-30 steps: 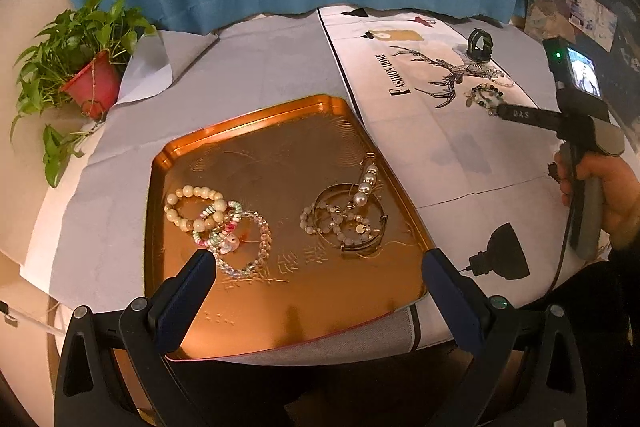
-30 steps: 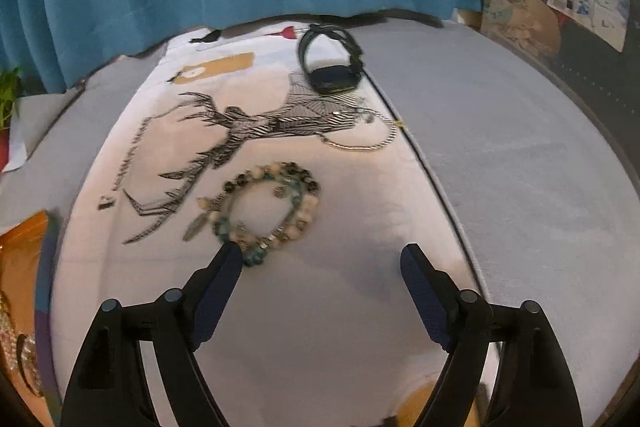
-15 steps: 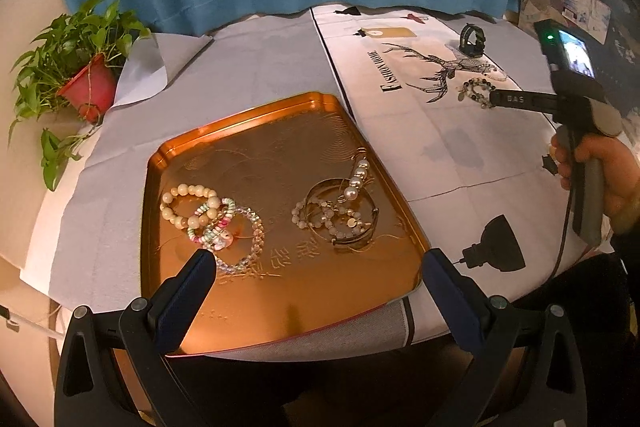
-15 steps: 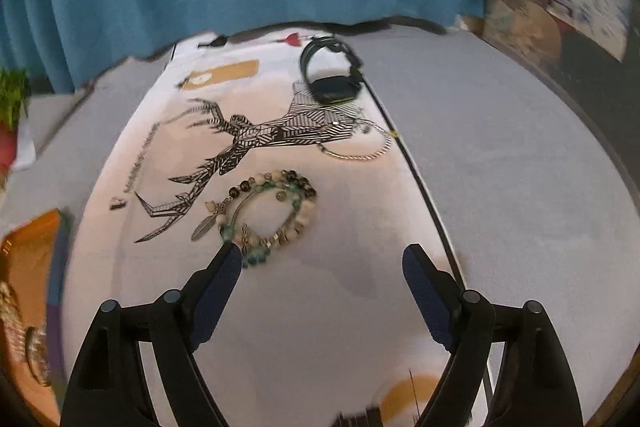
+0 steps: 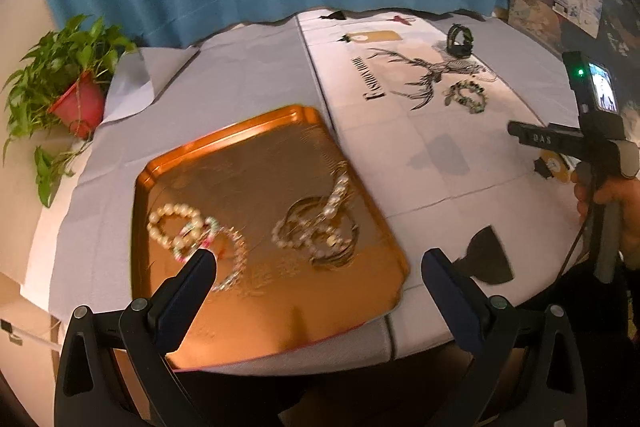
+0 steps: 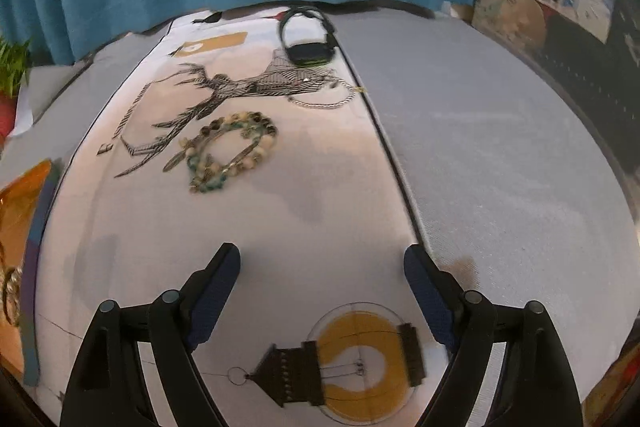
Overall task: Organize jewelry
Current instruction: 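Move the right gripper over the green-black bead bracelet on the runner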
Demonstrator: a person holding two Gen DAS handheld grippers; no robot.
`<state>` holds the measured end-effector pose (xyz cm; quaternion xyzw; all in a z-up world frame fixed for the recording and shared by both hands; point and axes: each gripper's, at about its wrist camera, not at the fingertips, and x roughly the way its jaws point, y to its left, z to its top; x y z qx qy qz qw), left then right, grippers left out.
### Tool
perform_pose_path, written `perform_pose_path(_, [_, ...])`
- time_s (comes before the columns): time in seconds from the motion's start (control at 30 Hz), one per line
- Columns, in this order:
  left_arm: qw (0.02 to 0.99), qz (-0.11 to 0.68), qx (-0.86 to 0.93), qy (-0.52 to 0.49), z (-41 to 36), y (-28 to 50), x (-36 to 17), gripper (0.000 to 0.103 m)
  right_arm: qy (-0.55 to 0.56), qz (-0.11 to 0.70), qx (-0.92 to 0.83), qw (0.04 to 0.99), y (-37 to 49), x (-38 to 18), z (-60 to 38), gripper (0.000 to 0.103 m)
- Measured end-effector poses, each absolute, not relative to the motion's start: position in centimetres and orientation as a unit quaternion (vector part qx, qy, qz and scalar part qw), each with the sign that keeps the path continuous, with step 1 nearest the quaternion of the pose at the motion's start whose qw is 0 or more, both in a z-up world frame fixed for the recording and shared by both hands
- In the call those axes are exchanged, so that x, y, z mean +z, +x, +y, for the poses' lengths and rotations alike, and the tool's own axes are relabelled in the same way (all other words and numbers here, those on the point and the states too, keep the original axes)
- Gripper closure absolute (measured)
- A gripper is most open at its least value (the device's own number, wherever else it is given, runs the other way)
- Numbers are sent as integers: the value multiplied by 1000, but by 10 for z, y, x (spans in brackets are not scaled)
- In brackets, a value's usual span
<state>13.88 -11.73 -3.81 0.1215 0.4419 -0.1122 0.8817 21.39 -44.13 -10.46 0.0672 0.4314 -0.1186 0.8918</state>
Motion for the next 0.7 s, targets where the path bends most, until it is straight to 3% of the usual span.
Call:
perform_pose_path(0.17, [884, 435, -119, 119, -129, 143, -31, 1, 79, 419, -102, 899, 242, -94, -434, 19])
perform_pose_path(0.5, [878, 451, -111, 117, -128, 153, -43, 1, -13, 448, -177, 876, 259, -106, -432, 16])
perform_pose_path(0.7, [881, 436, -125, 134, -143, 164, -38, 1, 56, 450, -153, 878, 239, -107, -469, 16])
